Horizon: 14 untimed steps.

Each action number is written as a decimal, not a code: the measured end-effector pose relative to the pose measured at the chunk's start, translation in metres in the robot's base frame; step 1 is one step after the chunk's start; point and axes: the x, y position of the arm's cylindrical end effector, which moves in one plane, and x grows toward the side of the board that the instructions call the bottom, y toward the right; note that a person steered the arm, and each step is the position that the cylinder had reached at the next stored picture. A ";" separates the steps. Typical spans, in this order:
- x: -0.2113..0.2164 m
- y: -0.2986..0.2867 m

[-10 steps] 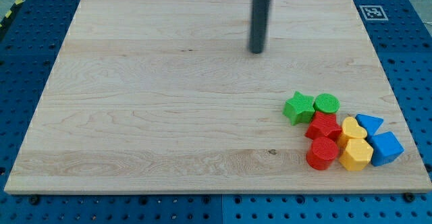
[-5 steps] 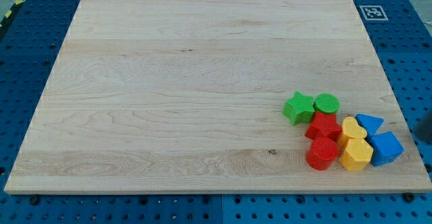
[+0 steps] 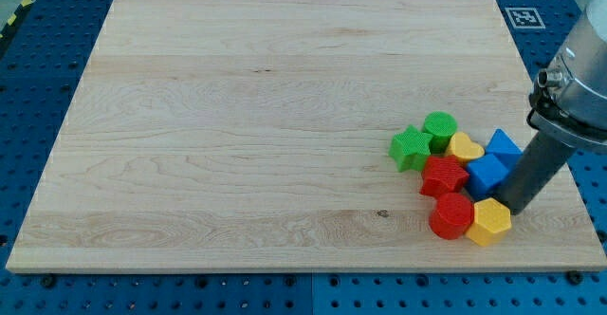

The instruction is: Push the blue cube towards the top center of the board

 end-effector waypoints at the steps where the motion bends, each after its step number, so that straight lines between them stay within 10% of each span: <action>1: -0.016 0.000; 7: -0.202 -0.112; 11: -0.231 -0.042; 14: -0.231 -0.096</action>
